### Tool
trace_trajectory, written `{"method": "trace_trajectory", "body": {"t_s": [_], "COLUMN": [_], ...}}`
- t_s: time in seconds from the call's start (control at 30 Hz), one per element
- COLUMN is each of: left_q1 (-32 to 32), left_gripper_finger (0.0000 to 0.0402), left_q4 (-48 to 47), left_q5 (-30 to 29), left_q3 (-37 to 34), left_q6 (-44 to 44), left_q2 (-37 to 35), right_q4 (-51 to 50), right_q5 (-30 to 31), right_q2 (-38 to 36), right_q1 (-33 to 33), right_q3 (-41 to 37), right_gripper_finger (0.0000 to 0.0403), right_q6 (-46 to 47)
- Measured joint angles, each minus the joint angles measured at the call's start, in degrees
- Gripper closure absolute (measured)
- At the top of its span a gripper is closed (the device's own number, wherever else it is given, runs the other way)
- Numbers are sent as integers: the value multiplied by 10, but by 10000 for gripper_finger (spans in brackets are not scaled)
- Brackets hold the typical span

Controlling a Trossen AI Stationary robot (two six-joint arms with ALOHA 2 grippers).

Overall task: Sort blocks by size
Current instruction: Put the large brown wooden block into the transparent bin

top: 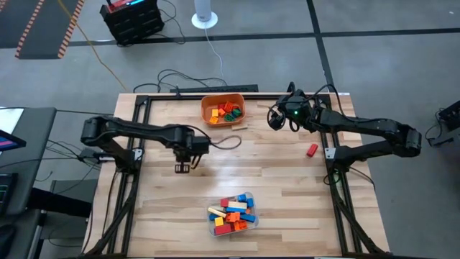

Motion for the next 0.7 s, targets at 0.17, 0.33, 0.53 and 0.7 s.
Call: {"method": "trace_trajectory", "body": {"t_s": [0.17, 0.33, 0.53, 0.7], "left_q1": [-3, -1, 13, 26], "left_gripper_finger": [237, 177, 172, 194], "left_q4": [-1, 2, 2, 12], "left_q5": [-50, -66, -63, -62], "left_q3": [-19, -20, -20, -20], "left_q6": [84, 135, 166, 177], "left_q2": [51, 97, 138, 172], "right_q4": [0, 0, 0, 0], "right_q5": [0, 0, 0, 0], "right_q2": [0, 0, 0, 0], "right_q1": [0, 0, 0, 0], "right_q3": [0, 0, 0, 0], "right_gripper_finger": [86, 86, 86, 86], "right_q6": [0, 0, 0, 0]}}
